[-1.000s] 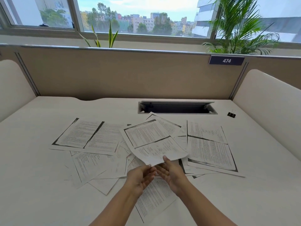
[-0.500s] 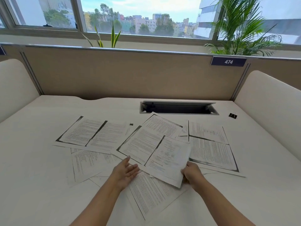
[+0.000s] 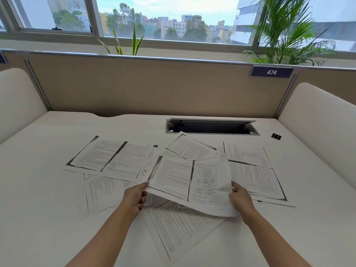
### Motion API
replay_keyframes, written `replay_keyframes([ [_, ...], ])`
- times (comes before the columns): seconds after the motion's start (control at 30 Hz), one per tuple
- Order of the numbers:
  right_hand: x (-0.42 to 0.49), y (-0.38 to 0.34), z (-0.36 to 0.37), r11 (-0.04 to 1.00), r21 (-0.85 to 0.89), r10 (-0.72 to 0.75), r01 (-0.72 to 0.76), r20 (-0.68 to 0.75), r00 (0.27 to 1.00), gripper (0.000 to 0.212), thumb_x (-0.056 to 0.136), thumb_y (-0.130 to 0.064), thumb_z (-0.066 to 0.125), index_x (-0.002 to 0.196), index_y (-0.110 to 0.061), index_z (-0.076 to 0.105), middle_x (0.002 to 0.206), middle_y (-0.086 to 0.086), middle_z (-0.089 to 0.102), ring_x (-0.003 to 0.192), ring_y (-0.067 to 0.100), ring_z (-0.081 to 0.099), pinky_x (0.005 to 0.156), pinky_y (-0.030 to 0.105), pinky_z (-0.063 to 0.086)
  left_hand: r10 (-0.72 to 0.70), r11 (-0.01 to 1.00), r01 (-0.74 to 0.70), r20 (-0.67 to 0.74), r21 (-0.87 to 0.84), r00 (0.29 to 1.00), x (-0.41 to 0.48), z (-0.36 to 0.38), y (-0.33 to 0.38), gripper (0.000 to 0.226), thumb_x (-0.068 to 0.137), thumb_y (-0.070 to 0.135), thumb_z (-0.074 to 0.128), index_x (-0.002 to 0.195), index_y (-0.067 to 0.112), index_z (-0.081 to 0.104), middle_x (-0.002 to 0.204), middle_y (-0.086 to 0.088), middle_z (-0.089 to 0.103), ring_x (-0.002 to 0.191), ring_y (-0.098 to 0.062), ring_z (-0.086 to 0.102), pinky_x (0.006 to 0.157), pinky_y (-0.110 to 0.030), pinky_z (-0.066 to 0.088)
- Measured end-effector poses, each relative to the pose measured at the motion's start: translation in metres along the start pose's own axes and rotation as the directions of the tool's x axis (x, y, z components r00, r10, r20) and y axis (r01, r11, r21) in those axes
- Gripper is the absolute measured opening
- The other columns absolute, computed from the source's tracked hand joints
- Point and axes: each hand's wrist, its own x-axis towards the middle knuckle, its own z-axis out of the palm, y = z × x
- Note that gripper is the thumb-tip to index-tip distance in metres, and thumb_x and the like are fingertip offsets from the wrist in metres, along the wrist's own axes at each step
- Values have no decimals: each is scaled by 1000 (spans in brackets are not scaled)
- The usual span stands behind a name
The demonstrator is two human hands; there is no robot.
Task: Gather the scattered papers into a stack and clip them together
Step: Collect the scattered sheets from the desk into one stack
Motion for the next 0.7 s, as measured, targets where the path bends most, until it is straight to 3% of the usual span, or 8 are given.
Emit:
replay_keyframes([
  [0.1, 0, 4, -3, 999, 42, 14, -14, -2, 1000, 46, 85, 3, 42, 125, -15, 56, 110, 7, 63, 105, 27, 56, 92, 37, 46, 117, 977, -106, -48, 185, 992, 8, -10, 0, 16, 80, 16, 70, 85, 2, 64, 67, -6, 50, 50, -15, 37, 37, -13, 30],
  [0.2, -1, 6, -3, 997, 68, 32, -32, 1, 999, 38, 85, -3, 54, 123, -10, 56, 112, 12, 64, 104, 29, 57, 96, 41, 45, 200, 927, -164, -74, 338, 977, 12, -15, -3, 37, 74, 19, 76, 103, -2, 67, 95, -15, 66, 84, -27, 58, 73, -29, 46],
  [0.27, -1, 8, -1, 998, 63, 28, -29, 23, 999, 42, 84, 1, 55, 125, -7, 54, 113, 15, 63, 101, 29, 58, 95, 39, 45, 242, 860, -179, -72, 478, 968, 11, -15, -7, 43, 73, 25, 77, 106, -1, 67, 105, -16, 67, 98, -31, 61, 82, -34, 46],
  [0.4, -1, 11, 1, 998, 65, -6, 3, 49, 999, 50, 82, 7, 54, 129, -9, 50, 116, 16, 64, 99, 27, 59, 92, 35, 46, 504, 579, -301, -43, 758, 863, 6, -14, -1, 32, 81, 29, 68, 103, 5, 66, 106, -11, 66, 99, -28, 61, 74, -33, 44],
  [0.5, 0, 13, -1, 994, 108, -25, 24, 8, 1000, 48, 83, 8, 54, 128, -7, 51, 117, 15, 63, 97, 24, 56, 93, 36, 44, 645, 385, -405, 72, 829, 761, 16, -21, 7, 33, 87, 20, 60, 117, 7, 58, 123, -11, 58, 110, -26, 55, 86, -34, 44],
  [0.57, 3, 14, -2, 993, 114, -28, 29, -12, 1000, 47, 83, 8, 54, 128, -7, 51, 117, 15, 63, 99, 25, 56, 97, 40, 45, 616, 256, -401, 171, 879, 769, 27, -28, 12, 41, 90, 17, 55, 129, 7, 48, 136, -11, 49, 124, -25, 46, 99, -35, 39],
  [0.7, 5, 14, -3, 993, 115, -10, 11, -8, 1000, 47, 83, 6, 54, 128, -9, 51, 112, 13, 64, 105, 29, 58, 99, 45, 44, 429, 27, -300, 260, 954, 865, 44, -35, 21, 65, 93, 33, 50, 144, 5, 22, 154, -14, 19, 144, -26, 15, 116, -36, 19],
])
